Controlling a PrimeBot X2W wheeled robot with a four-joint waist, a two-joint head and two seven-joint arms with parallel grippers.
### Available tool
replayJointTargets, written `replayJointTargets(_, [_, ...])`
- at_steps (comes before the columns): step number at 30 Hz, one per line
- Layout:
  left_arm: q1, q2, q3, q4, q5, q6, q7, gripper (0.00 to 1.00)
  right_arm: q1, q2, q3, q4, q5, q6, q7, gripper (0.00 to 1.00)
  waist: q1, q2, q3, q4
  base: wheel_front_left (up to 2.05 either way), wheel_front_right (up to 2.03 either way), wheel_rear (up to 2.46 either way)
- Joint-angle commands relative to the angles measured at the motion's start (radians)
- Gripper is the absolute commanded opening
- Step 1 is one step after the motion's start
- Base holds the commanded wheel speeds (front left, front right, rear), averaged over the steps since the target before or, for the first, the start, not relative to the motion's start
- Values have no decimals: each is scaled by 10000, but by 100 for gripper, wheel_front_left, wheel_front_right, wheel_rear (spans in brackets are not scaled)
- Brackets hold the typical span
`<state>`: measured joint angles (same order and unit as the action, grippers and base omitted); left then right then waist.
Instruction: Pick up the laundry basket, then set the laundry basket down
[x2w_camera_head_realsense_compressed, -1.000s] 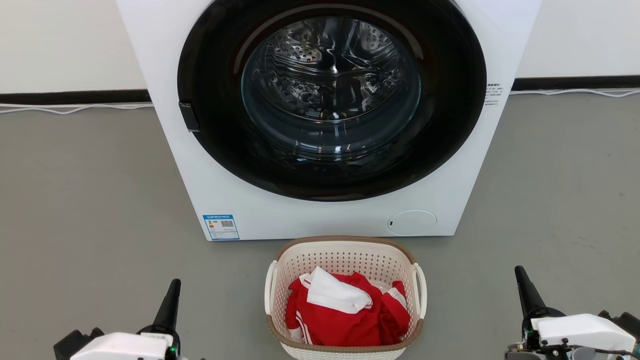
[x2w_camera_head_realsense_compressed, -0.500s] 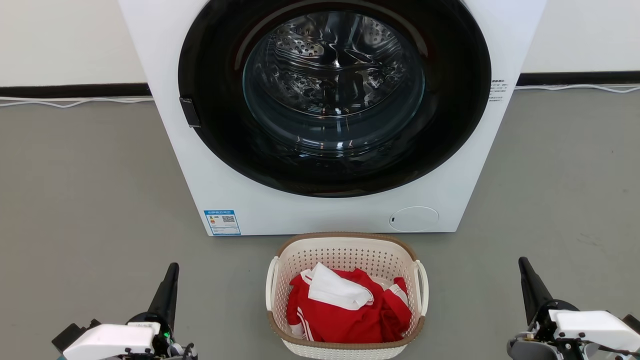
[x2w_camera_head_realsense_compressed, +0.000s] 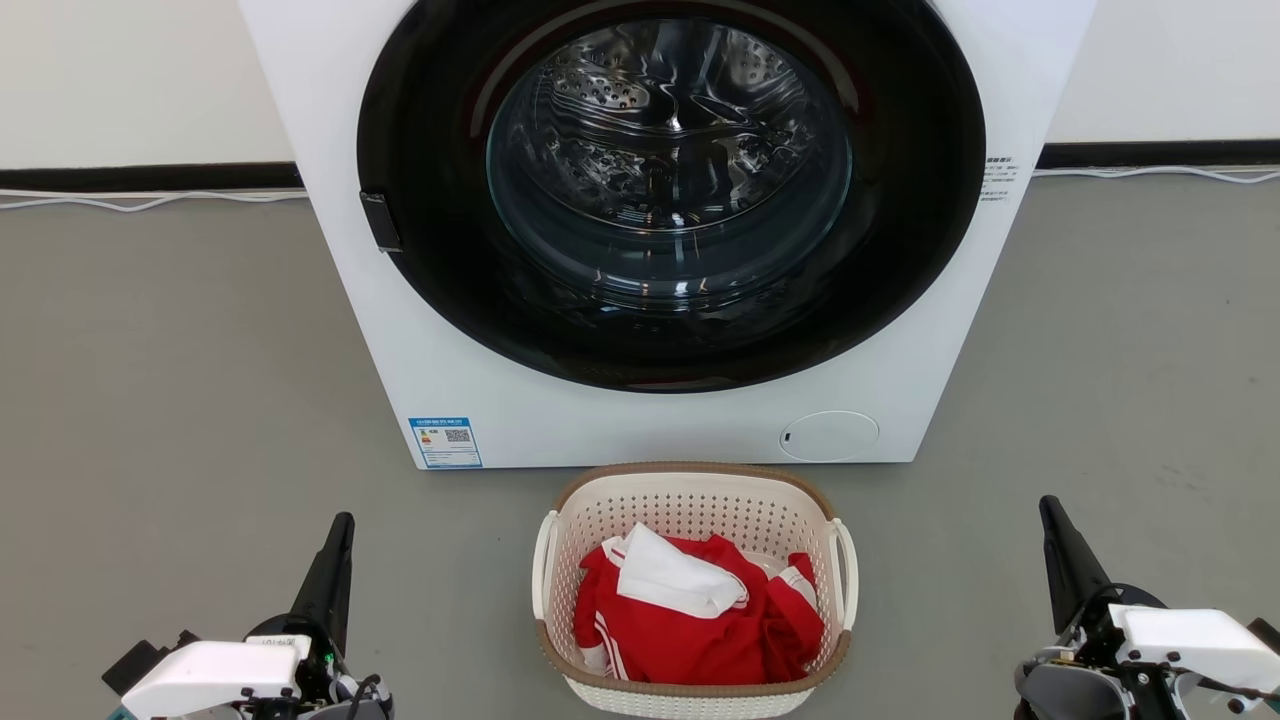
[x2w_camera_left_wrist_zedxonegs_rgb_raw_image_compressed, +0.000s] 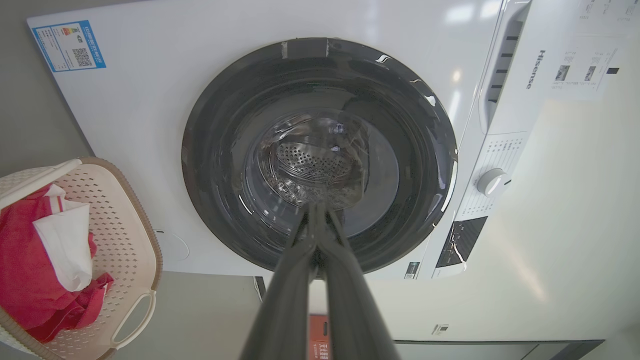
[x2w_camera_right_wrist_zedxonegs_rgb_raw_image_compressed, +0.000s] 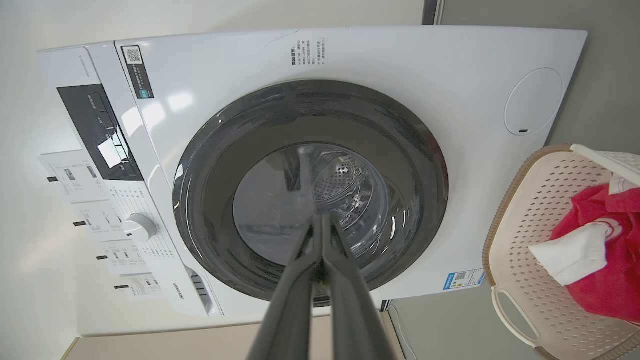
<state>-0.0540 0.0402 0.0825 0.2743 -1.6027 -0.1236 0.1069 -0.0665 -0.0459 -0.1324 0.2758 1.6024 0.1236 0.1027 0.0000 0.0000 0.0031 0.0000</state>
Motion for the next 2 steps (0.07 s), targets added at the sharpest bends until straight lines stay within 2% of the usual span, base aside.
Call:
replayJointTargets(1, [-541, 101, 315, -288, -56, -71, 66, 0, -415, -43, 184, -311, 61, 71, 107, 0, 0, 0, -1, 0, 0, 0, 0])
replayJointTargets(2, [-541, 101, 315, -288, -56, -71, 66, 0, -415, -43, 184, -311, 61, 71, 107, 0, 0, 0, -1, 0, 0, 0, 0])
